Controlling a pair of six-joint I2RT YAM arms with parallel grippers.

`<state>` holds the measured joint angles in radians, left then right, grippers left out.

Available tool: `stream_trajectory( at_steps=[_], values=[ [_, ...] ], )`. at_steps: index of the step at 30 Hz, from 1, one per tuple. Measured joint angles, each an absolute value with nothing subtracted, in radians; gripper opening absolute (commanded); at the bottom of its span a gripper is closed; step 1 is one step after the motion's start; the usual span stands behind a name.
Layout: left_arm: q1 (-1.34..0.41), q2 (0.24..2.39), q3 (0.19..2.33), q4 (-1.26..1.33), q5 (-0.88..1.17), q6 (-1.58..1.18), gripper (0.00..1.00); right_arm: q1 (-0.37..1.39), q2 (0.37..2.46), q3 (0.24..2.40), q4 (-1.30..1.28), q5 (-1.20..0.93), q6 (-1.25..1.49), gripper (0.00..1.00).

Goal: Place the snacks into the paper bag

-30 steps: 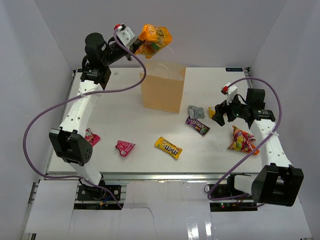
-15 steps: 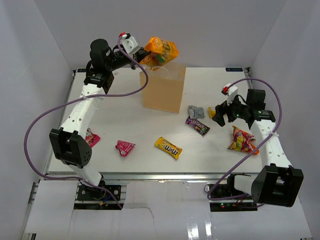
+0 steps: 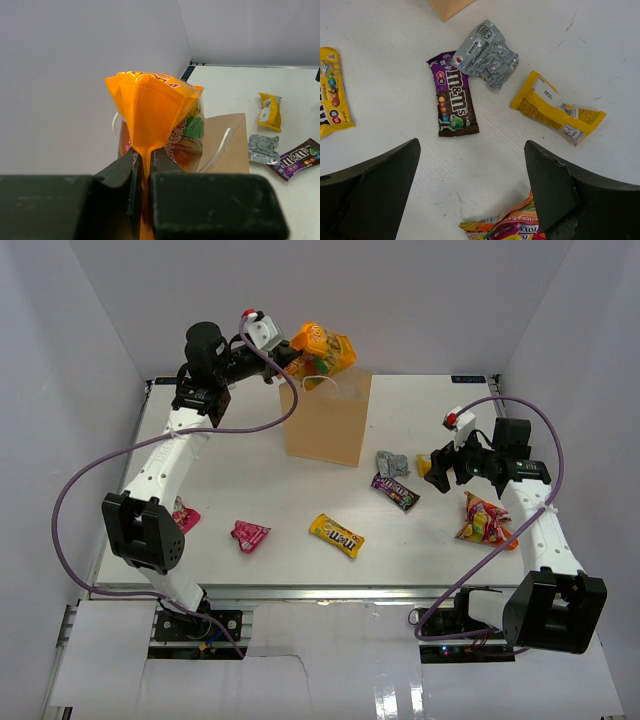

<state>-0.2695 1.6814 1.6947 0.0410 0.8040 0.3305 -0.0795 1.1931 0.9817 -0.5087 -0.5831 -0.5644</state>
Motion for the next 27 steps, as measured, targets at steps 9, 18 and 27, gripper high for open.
stream_trajectory(
  at_steps=[9,18,27],
  values=[
    [-0.271,1.714,1.69,0.062,0.78,0.313,0.48,-0.08,1.193,0.982,-0.509,-0.584,-0.564,0.9],
    [-0.277,1.712,1.689,0.15,0.738,0.299,0.56,-0.08,1.193,0.982,-0.509,-0.591,-0.561,0.9],
    [-0.278,1.626,1.612,0.173,0.566,0.221,0.87,-0.079,1.292,1.019,-0.548,-0.458,-0.478,0.93]
  ],
)
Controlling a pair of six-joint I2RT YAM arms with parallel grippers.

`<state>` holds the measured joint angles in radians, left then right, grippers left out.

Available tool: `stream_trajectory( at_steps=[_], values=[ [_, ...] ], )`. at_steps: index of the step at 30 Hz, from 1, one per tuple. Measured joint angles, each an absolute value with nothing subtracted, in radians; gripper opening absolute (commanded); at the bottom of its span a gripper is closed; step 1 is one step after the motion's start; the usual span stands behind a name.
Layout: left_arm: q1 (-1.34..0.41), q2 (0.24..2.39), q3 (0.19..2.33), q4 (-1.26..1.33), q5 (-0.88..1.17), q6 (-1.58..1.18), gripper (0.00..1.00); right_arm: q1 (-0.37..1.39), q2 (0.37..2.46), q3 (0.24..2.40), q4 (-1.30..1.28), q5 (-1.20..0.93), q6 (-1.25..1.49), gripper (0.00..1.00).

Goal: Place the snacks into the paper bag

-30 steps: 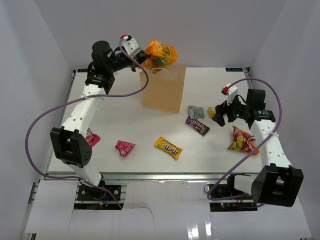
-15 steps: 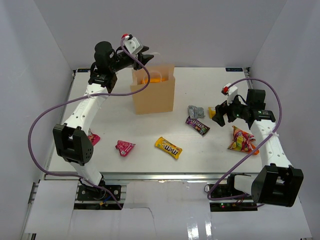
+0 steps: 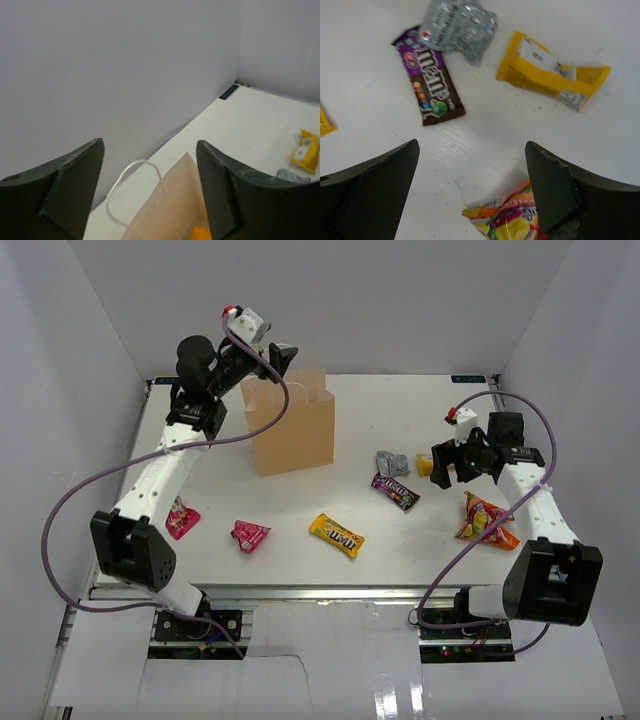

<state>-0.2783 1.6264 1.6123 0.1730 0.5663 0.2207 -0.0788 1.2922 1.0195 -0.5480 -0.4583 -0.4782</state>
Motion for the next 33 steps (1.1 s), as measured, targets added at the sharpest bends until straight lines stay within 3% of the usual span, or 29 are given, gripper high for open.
stream_trajectory(
  at_steps=[1,2,8,13,19,27,28,30,31,33],
  values=[
    [-0.279,1.579,1.563,0.179,0.5,0.192,0.96,-0.079,1.319,1.033,-0.56,-0.406,-0.464,0.93],
    [-0.28,1.521,1.506,0.181,0.44,0.155,0.98,-0.08,1.345,1.048,-0.577,-0.335,-0.445,0.92],
    [-0.277,1.067,1.132,0.092,0.078,-0.108,0.98,-0.082,1.373,1.044,-0.665,0.076,-0.392,0.9],
    [-0.273,0.845,0.933,-0.107,-0.075,-0.328,0.98,-0.087,1.286,0.983,-0.707,0.237,-0.43,0.9],
    [-0.271,0.772,0.69,-0.303,-0.119,-0.543,0.98,-0.147,1.394,0.981,-0.736,0.207,-0.429,0.91],
    [-0.271,0.752,0.661,-0.357,-0.097,-0.631,0.98,-0.164,1.566,0.987,-0.722,0.12,-0.381,1.0],
    [-0.271,0.748,0.661,-0.36,-0.094,-0.637,0.98,-0.164,1.569,0.98,-0.709,0.117,-0.379,0.88],
    [-0.271,0.731,0.657,-0.364,-0.09,-0.645,0.98,-0.168,1.57,0.967,-0.69,0.108,-0.379,0.73],
    [-0.271,0.715,0.65,-0.363,-0.089,-0.649,0.98,-0.172,1.572,0.962,-0.683,0.102,-0.377,0.54],
    [-0.271,0.68,0.63,-0.368,-0.089,-0.656,0.98,-0.183,1.574,0.957,-0.681,0.092,-0.382,0.36]
  ],
)
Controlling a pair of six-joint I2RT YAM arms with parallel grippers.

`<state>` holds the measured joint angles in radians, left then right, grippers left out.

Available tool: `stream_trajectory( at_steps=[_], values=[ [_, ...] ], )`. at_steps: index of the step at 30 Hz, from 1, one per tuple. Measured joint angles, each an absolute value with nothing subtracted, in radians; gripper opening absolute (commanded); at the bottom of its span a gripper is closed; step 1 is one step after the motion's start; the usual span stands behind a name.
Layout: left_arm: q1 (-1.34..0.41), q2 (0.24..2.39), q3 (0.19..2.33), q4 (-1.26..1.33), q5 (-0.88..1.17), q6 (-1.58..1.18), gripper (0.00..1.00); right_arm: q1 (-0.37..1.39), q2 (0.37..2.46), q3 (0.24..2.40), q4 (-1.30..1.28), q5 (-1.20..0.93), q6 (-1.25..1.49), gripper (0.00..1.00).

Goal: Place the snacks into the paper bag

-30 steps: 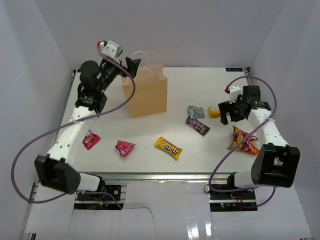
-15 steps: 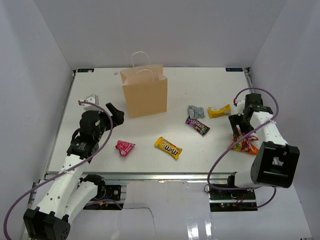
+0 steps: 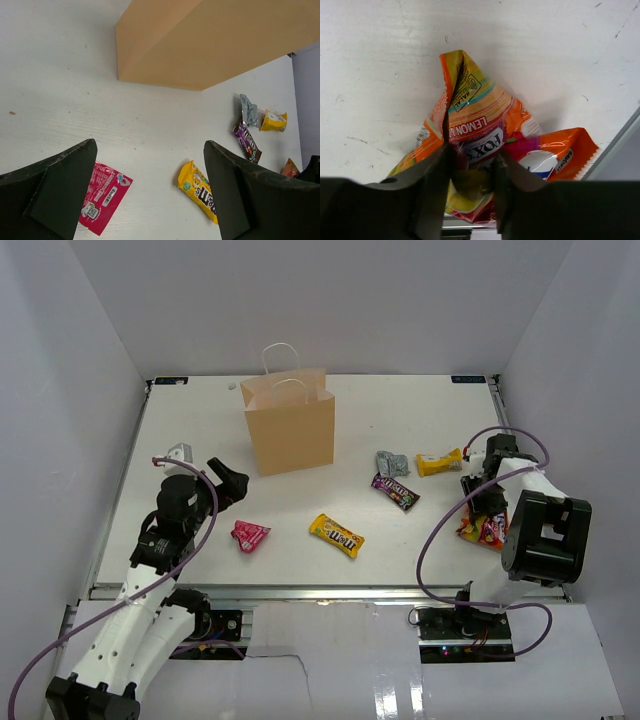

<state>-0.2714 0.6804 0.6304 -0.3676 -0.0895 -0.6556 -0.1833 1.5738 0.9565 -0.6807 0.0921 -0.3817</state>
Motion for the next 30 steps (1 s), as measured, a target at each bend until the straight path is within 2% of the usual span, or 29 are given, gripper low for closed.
stream_trajectory(
  at_steps=[1,3,4,6,13,21,25,30],
  values=[
    [-0.271,0.665,0.623,-0.374,-0.089,-0.657,0.98,-0.189,1.573,0.956,-0.68,0.081,-0.375,0.28],
    [-0.271,0.647,0.615,-0.386,-0.089,-0.661,0.98,-0.196,1.571,0.953,-0.679,0.066,-0.377,0.23],
    [-0.271,0.643,0.614,-0.392,-0.089,-0.663,0.98,-0.198,1.565,0.953,-0.68,0.057,-0.38,0.15],
    [-0.271,0.643,0.614,-0.393,-0.089,-0.664,0.98,-0.205,1.546,0.952,-0.681,0.03,-0.391,0.09],
    [-0.271,0.662,0.612,-0.392,-0.086,-0.671,0.98,-0.208,1.423,0.976,-0.716,-0.249,-0.509,0.08],
    [-0.271,0.678,0.61,-0.394,-0.08,-0.698,0.98,-0.169,1.387,1.209,-0.71,-0.607,-0.499,0.08],
    [-0.271,0.675,0.604,-0.396,-0.083,-0.74,0.98,-0.046,1.381,1.329,-0.592,-0.645,-0.378,0.08],
    [-0.271,0.67,0.596,-0.41,-0.092,-0.824,0.98,0.207,1.409,1.514,-0.391,-0.544,-0.197,0.08]
  ],
)
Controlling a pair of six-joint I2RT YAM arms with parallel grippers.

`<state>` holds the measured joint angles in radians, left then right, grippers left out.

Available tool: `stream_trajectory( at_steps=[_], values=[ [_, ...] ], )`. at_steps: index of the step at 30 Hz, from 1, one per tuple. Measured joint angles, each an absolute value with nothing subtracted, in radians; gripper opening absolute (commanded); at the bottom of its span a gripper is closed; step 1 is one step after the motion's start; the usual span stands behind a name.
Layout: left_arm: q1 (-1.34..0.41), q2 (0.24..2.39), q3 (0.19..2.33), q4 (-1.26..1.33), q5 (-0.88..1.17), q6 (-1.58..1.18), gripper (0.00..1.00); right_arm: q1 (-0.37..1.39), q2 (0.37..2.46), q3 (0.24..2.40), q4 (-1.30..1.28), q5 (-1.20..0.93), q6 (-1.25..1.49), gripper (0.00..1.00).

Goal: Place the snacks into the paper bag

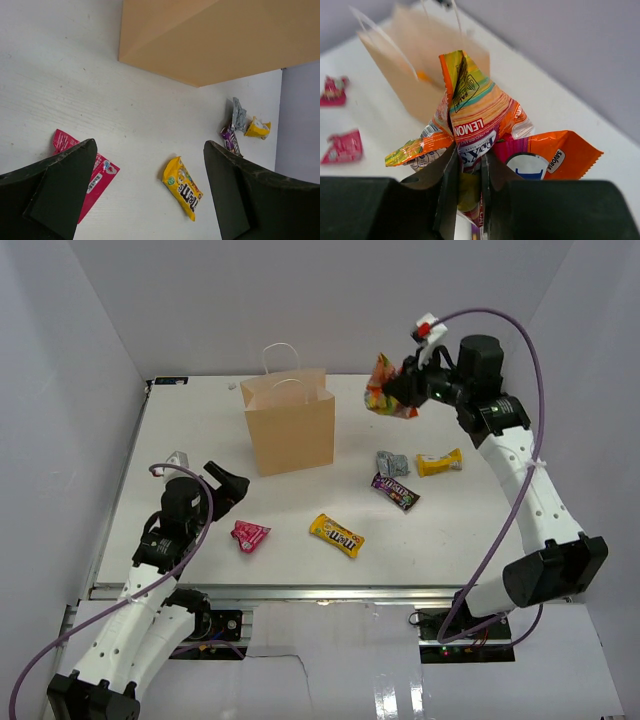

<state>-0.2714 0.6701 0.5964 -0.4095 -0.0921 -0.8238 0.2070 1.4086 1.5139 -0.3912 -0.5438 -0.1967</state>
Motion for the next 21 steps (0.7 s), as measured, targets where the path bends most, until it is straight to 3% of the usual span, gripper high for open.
stream_trajectory(
  at_steps=[10,21],
  values=[
    [-0.271,0.635,0.596,-0.479,-0.094,-0.949,0.98,0.516,1.804,2.067,-0.091,-0.127,0.189,0.08],
    [-0.271,0.518,0.591,-0.535,-0.099,-1.0,0.98,0.664,1.966,2.096,-0.001,0.073,0.339,0.09]
  ],
)
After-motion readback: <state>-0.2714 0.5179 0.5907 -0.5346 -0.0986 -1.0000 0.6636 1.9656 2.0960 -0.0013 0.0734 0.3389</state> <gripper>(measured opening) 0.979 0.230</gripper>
